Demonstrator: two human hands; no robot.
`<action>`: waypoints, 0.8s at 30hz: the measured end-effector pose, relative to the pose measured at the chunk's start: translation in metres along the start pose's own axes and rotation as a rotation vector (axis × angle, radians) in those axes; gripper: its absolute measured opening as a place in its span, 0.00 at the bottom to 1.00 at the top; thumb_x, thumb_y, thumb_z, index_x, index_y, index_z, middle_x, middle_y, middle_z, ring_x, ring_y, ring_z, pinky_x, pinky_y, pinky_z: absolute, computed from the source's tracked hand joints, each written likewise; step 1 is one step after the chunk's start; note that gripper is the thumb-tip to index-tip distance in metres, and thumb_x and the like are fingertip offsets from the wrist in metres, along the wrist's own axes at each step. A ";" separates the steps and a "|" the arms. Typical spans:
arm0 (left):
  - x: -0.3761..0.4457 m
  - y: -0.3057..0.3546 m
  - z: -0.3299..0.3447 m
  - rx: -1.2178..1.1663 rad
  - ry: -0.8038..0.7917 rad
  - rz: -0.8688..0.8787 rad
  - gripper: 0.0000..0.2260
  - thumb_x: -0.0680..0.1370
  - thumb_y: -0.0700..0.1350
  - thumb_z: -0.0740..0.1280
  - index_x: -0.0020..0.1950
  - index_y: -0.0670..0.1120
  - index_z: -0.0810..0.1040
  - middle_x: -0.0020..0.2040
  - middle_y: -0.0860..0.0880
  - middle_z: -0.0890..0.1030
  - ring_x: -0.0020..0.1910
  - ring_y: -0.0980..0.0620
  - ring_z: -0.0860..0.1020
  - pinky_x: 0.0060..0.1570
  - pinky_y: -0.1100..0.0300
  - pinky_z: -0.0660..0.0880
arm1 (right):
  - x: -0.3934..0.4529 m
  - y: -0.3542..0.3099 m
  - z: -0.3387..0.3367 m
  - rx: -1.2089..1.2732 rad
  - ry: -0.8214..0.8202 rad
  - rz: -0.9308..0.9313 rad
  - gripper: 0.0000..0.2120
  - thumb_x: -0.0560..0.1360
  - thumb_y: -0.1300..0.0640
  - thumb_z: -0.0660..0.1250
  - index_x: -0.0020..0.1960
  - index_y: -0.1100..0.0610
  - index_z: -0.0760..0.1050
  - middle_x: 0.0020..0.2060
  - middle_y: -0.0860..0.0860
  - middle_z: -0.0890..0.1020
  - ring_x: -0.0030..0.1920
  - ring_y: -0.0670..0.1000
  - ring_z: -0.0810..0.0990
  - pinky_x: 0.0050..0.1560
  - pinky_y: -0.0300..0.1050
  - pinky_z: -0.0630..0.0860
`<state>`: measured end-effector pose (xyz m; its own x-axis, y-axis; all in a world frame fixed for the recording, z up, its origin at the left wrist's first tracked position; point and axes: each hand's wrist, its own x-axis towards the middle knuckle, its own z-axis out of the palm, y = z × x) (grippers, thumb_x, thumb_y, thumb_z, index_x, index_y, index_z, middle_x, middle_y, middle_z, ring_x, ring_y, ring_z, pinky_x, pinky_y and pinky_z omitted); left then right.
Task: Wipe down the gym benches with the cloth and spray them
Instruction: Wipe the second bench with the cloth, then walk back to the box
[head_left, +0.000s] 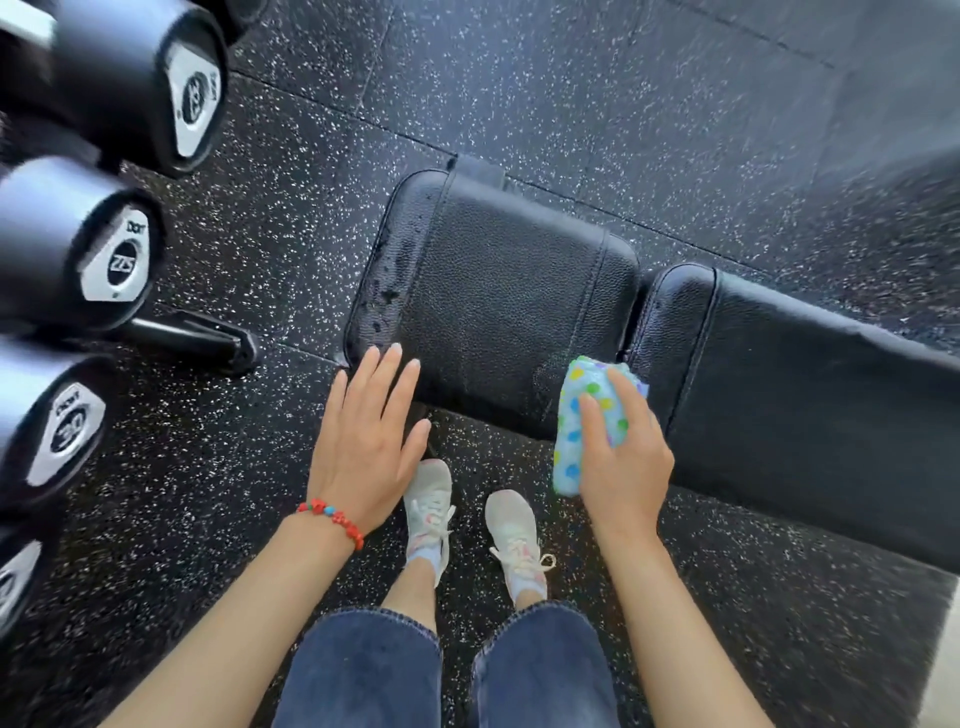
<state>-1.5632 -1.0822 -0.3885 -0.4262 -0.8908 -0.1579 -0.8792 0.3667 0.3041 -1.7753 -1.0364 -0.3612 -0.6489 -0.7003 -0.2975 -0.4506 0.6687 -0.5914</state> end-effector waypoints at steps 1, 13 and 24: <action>-0.003 0.004 -0.006 -0.006 0.008 -0.012 0.23 0.79 0.50 0.53 0.70 0.39 0.67 0.71 0.39 0.67 0.71 0.42 0.60 0.68 0.46 0.54 | -0.001 -0.003 -0.007 0.015 0.006 -0.010 0.16 0.76 0.53 0.64 0.64 0.50 0.72 0.46 0.47 0.72 0.45 0.47 0.71 0.42 0.35 0.61; -0.047 0.069 -0.093 0.007 0.134 -0.175 0.25 0.82 0.54 0.48 0.67 0.37 0.70 0.68 0.38 0.70 0.68 0.39 0.65 0.65 0.40 0.63 | -0.030 -0.049 -0.108 0.072 -0.107 -0.210 0.16 0.75 0.53 0.66 0.63 0.49 0.73 0.48 0.53 0.77 0.47 0.53 0.76 0.44 0.44 0.67; -0.134 0.124 -0.159 -0.045 0.283 -0.445 0.26 0.82 0.55 0.44 0.67 0.39 0.69 0.68 0.38 0.71 0.68 0.41 0.63 0.65 0.44 0.59 | -0.081 -0.102 -0.158 0.081 -0.275 -0.439 0.17 0.75 0.52 0.66 0.63 0.50 0.73 0.51 0.53 0.78 0.49 0.53 0.76 0.47 0.42 0.67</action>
<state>-1.5806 -0.9599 -0.1801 0.0654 -0.9976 -0.0231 -0.9492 -0.0694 0.3068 -1.7736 -1.0084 -0.1576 -0.2198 -0.9572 -0.1882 -0.5883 0.2840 -0.7571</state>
